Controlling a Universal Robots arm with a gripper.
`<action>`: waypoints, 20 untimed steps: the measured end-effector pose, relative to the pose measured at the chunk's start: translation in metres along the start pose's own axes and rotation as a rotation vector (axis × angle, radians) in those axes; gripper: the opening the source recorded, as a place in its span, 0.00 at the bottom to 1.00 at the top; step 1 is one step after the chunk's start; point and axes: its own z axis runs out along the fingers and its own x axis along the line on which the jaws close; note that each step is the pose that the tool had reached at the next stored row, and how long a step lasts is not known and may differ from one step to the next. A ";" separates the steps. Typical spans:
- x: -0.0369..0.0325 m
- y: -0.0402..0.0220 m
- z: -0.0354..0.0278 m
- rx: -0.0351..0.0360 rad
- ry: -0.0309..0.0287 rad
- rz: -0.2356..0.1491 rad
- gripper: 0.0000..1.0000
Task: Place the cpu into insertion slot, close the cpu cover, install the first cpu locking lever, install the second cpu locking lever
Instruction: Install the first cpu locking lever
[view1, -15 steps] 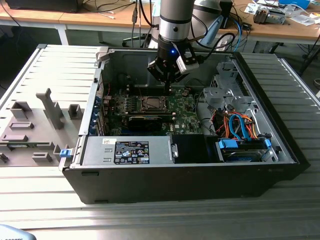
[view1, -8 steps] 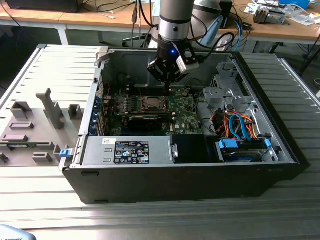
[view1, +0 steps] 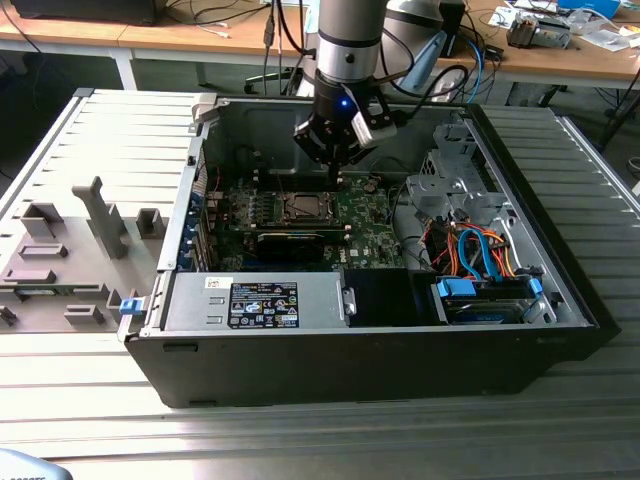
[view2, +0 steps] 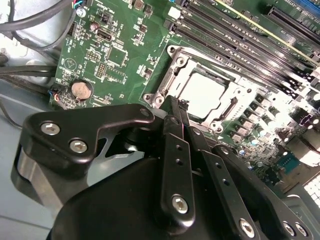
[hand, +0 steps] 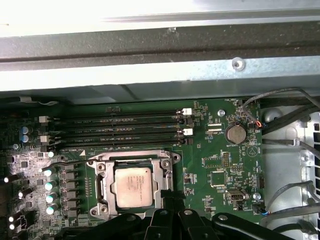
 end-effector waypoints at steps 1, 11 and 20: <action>0.0004 0.0000 0.0000 0.0000 0.0000 0.000 0.11; 0.0070 -0.0003 0.0000 0.0000 0.0000 0.000 0.11; 0.0092 -0.0004 0.0000 0.0000 0.0000 0.000 0.11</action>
